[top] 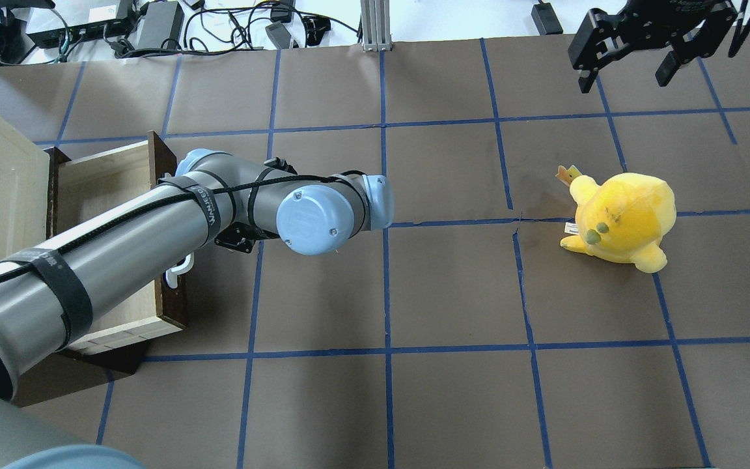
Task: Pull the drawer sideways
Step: 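Pull the handle with the left gripper, sliding the drawer out of the cabinet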
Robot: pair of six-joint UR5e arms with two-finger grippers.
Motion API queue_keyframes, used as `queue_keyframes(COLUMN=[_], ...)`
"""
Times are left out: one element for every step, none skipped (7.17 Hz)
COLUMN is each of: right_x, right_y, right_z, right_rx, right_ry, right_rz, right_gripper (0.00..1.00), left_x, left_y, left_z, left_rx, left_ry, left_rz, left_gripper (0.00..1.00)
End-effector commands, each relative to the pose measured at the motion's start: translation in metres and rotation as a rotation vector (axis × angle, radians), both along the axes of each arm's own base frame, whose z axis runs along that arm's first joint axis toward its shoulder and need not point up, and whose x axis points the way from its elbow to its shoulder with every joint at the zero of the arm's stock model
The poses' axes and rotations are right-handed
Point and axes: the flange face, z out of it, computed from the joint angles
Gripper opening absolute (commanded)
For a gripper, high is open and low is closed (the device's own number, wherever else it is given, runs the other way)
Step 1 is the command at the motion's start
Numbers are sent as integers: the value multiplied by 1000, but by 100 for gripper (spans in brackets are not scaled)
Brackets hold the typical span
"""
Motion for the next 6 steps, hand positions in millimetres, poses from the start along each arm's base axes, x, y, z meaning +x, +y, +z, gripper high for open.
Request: queue_keyframes(right_x=[0, 0, 0, 0, 0, 0], right_y=[0, 0, 0, 0, 0, 0], right_z=[0, 0, 0, 0, 0, 0], right_rx=[0, 0, 0, 0, 0, 0], right_ry=[0, 0, 0, 0, 0, 0], right_rz=[0, 0, 0, 0, 0, 0], right_gripper=[100, 100, 100, 100, 100, 100], left_x=[-2, -2, -2, -2, -3, -10], left_y=[0, 0, -1, -2, -2, -9], left_z=[1, 1, 4, 4, 12, 22], left_rx=[6, 6, -9, -20, -35, -61], left_ry=[-2, -3, 6, 11, 32, 135], left_rz=[-8, -11, -7, -6, 6, 70], left_gripper=[14, 88, 100, 100, 100, 100])
